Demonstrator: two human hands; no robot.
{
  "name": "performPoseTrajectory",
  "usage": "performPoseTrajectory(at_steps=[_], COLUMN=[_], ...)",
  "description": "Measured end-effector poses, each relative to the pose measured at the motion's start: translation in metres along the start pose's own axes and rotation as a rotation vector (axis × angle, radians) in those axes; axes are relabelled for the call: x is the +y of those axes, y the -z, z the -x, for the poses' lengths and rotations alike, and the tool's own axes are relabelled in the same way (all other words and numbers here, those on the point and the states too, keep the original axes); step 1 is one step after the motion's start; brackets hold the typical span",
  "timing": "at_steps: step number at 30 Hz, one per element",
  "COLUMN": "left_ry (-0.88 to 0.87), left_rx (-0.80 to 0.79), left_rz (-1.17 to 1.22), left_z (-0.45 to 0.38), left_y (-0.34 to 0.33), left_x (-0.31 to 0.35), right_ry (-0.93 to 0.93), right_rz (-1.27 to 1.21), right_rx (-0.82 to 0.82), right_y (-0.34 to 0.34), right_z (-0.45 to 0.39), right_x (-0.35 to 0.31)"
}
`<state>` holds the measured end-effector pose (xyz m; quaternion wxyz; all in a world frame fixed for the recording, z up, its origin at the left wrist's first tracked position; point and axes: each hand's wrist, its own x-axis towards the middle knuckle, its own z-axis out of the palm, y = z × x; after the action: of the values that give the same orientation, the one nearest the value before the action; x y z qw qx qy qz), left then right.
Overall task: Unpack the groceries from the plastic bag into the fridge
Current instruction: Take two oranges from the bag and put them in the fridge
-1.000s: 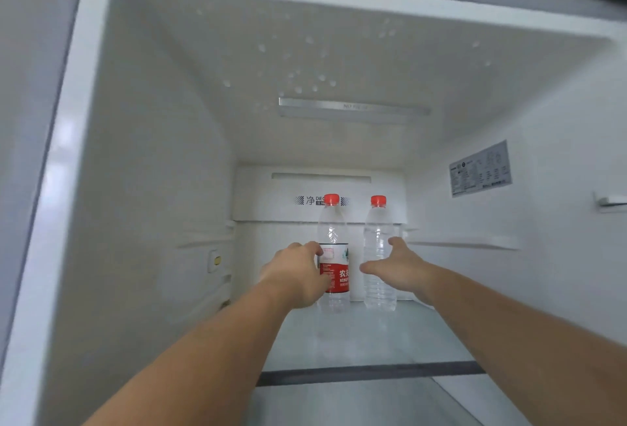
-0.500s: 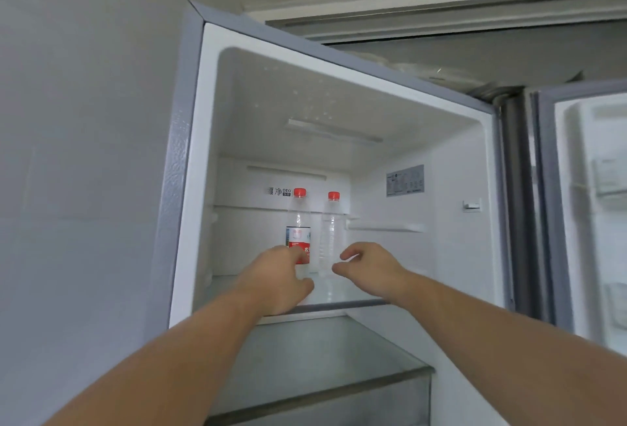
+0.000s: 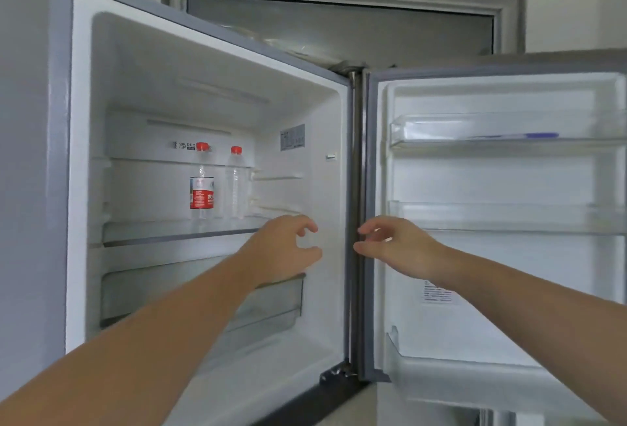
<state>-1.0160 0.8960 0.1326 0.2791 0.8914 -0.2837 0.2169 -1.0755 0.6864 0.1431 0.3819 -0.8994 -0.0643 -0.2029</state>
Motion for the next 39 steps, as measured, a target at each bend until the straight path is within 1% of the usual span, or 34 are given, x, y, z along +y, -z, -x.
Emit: performPoseTrajectory(at_steps=[2, 4, 10, 15, 20, 22, 26, 31, 35, 38, 39], left_ry=[-0.038, -0.083, -0.206, -0.359, -0.547, -0.638, -0.800, -0.959, -1.056, -1.131, -1.149], left_rx=[-0.022, -0.075, -0.241, -0.308, -0.389, -0.427, -0.561, -0.655, -0.691, -0.704, -0.715], left_rz=[0.062, 0.105, 0.197, 0.276, 0.412, 0.469, 0.577, 0.690, 0.710, 0.726, 0.725], left_z=[0.007, 0.016, 0.032, 0.023, 0.033, 0.042, 0.081, 0.147, 0.201, 0.243, 0.258], left_y=[-0.024, -0.053, -0.132, -0.174, -0.221, -0.243, -0.278, -0.279, -0.255, -0.226, -0.216], left_x=[0.038, 0.074, 0.161, 0.226, 0.276, 0.293, 0.334, 0.391, 0.436, 0.468, 0.478], right_ry=[-0.033, -0.077, -0.249, -0.362, -0.481, -0.564, -0.836, -1.111, -1.208, -1.215, -1.244], right_rz=[0.021, 0.035, 0.128, 0.279, 0.497, 0.604, 0.775, 0.938, 0.968, 0.973, 0.977], right_rx=[0.062, 0.125, 0.258, 0.358, 0.559, 0.632, 0.685, 0.782, 0.860, 0.911, 0.930], right_y=[0.036, 0.068, 0.135, 0.173, 0.188, 0.187, 0.181, 0.177, 0.175, 0.170, 0.168], right_z=[0.034, 0.070, 0.169, 0.234, 0.296, 0.327, 0.407, 0.510, 0.583, 0.630, 0.644], right_x=[0.026, 0.053, 0.117, 0.135, 0.136, 0.132, 0.116, 0.060, 0.001, -0.041, -0.053])
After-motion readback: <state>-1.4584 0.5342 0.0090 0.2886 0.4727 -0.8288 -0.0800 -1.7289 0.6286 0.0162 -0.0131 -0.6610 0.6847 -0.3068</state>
